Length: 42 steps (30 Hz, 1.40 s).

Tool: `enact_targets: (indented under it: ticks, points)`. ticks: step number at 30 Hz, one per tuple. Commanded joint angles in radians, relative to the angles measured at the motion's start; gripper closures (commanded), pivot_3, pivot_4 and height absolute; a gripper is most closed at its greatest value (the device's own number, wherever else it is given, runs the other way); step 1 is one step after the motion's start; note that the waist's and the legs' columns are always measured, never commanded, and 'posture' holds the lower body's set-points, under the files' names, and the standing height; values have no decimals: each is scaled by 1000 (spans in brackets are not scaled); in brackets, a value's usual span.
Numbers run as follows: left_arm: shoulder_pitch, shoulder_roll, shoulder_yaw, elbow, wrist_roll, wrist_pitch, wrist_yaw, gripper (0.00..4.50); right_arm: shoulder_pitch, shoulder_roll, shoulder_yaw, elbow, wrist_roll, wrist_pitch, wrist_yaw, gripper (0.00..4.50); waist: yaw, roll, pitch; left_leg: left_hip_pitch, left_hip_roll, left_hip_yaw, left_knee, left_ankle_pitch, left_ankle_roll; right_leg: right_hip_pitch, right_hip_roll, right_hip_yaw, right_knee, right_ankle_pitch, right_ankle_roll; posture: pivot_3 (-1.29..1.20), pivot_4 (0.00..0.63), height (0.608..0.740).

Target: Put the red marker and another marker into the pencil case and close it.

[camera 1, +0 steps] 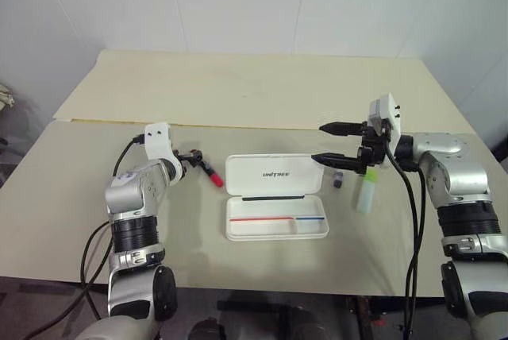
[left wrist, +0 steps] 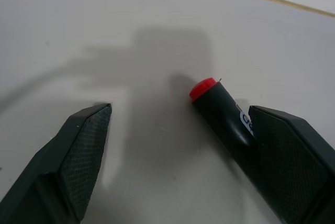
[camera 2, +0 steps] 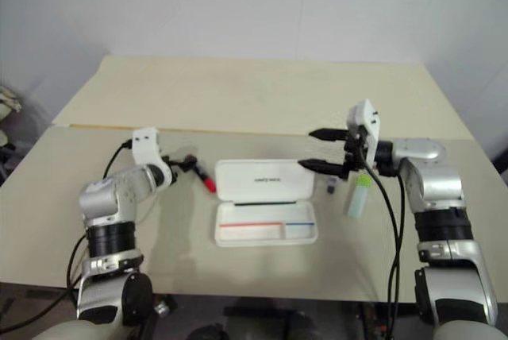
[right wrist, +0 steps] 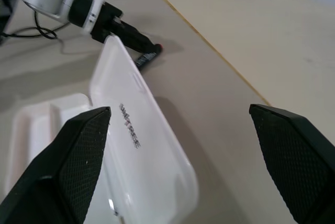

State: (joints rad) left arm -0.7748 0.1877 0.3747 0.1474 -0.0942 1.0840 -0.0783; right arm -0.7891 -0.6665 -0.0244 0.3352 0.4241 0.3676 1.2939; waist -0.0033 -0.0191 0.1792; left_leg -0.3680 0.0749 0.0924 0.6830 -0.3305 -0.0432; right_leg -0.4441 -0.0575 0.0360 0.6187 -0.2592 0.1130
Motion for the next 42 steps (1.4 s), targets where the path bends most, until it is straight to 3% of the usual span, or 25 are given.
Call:
enact_targets:
  ticks: [1,4,20,34,38,42]
  points:
    - [-30,19,-18,70,-8,-43,14,35,8,-28,-62,-90,87,89,13,0,2,0,0,0,0,0,0,0,0,0,0,0,0,0,0,0,150,740]
    - [-56,22,-30,128,-8,-70,22,35,26,-37,-101,-152,156,181,-2,0,3,0,0,0,-1,0,0,0,0,0,0,0,0,0,0,0,150,740]
    - [-164,6,-58,367,-17,-112,78,35,113,-47,-99,-208,115,112,-90,0,6,-1,-1,0,-6,-2,0,4,7,1,-5,0,-3,6,1,0,150,740]
    - [-153,4,-118,332,-26,-70,46,35,96,-38,-84,-180,86,86,-101,0,6,-1,-1,-1,-6,-2,0,5,7,1,-5,0,-7,9,2,0,150,740]
    - [-146,13,-124,345,-23,-79,44,928,85,-30,-79,-171,77,79,-106,0,7,-1,-1,-2,-6,-2,0,5,7,1,-5,0,-8,10,3,0,150,740]
    - [-142,18,-124,345,-26,-92,40,2151,74,-25,-74,-162,69,72,-111,0,14,-1,-1,-2,-6,-1,-1,5,7,1,-5,0,-10,10,3,0,150,740]
